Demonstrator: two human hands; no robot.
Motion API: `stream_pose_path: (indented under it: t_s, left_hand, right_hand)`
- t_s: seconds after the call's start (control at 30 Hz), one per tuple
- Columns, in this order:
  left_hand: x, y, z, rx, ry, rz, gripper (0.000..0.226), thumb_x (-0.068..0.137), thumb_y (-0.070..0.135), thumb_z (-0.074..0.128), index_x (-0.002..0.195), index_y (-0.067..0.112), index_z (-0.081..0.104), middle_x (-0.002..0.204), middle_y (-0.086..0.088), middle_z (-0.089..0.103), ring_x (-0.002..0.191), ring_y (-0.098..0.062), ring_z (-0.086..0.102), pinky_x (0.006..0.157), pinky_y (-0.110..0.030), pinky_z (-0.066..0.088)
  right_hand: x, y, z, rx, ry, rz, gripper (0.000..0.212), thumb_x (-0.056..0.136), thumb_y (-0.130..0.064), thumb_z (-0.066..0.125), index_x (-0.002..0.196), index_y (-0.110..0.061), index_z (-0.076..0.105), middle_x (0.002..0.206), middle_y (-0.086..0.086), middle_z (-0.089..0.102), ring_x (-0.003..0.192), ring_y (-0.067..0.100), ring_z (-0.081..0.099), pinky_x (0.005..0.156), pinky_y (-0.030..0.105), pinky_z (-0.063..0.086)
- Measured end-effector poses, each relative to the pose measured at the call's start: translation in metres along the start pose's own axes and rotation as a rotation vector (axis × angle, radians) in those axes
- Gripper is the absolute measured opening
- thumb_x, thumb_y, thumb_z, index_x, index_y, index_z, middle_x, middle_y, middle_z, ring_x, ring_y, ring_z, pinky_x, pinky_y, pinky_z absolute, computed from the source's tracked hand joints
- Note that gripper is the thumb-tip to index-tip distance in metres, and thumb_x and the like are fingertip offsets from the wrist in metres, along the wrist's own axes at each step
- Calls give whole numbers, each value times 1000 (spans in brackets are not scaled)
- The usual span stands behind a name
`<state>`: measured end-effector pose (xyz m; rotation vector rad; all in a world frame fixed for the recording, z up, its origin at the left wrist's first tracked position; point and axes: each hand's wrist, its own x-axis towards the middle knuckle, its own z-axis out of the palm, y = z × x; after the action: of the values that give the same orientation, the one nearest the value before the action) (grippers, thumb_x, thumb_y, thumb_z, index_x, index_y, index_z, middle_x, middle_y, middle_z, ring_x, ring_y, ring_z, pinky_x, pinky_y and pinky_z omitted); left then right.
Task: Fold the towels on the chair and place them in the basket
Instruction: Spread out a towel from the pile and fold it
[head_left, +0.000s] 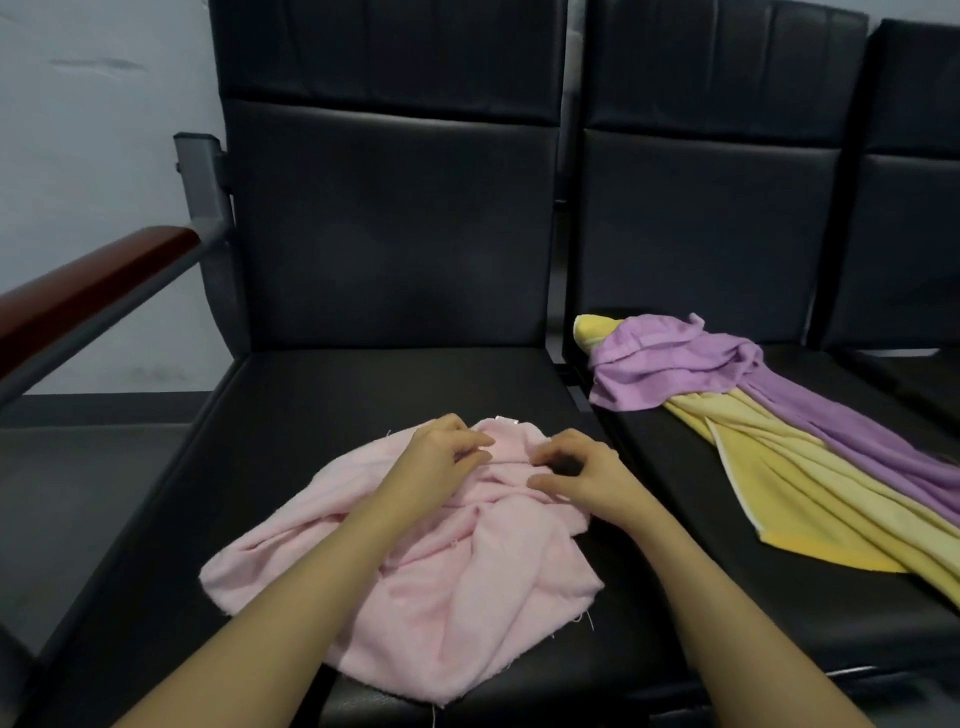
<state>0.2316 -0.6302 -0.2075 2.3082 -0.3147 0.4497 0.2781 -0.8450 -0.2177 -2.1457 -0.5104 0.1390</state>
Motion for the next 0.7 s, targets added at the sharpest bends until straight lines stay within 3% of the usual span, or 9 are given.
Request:
stream_pose_path:
  t_s: [0.1, 0.2, 0.3, 0.4, 0.6, 0.7]
  left_hand:
    - [-1, 2, 0, 44, 17, 28, 17, 91, 8, 62, 104, 8, 73, 87, -1, 53, 75, -13, 52, 71, -9, 35]
    - [-5, 13, -11, -6, 66, -2, 19, 93, 15, 60, 109, 15, 71, 89, 2, 56, 80, -10, 57, 73, -10, 40]
    - [-11, 30, -25, -115, 83, -53, 24, 93, 21, 59, 115, 27, 68, 88, 4, 56, 81, -6, 56, 73, -16, 45]
    - [-17, 50, -40, -189, 114, -43, 24, 93, 22, 59, 114, 29, 68, 86, 3, 56, 80, -5, 55, 72, -15, 44]
    - [-22, 78, -65, -327, 158, -62, 9, 90, 20, 63, 94, 25, 70, 92, 12, 65, 86, 1, 59, 75, -12, 47]
    - [-27, 86, -74, -344, 184, -38, 6, 87, 20, 68, 90, 16, 71, 88, 9, 67, 83, -2, 60, 73, -15, 47]
  right_hand:
    - [0, -7, 6, -108, 53, -41, 19, 78, -20, 74, 72, -36, 65, 87, -14, 63, 95, 10, 58, 101, 49, 37]
    - [-1, -31, 7, 34, 174, -96, 15, 80, -21, 71, 76, -34, 66, 84, -11, 65, 93, 17, 60, 95, 52, 43]
    - [-6, -63, -1, 162, 185, -173, 11, 86, -12, 68, 83, -23, 67, 86, -1, 66, 87, 18, 61, 87, 40, 52]
    - [-14, -95, -8, 228, 185, -257, 5, 89, -11, 65, 88, -15, 66, 87, 1, 66, 82, 12, 62, 75, 22, 51]
    - [-35, -132, -14, 319, 200, -354, 6, 90, -5, 63, 94, -2, 66, 86, -5, 67, 79, 4, 62, 70, 16, 49]
    - [-45, -136, -13, 320, 223, -344, 15, 92, -5, 61, 105, -7, 66, 84, -5, 66, 80, 5, 61, 71, 17, 48]
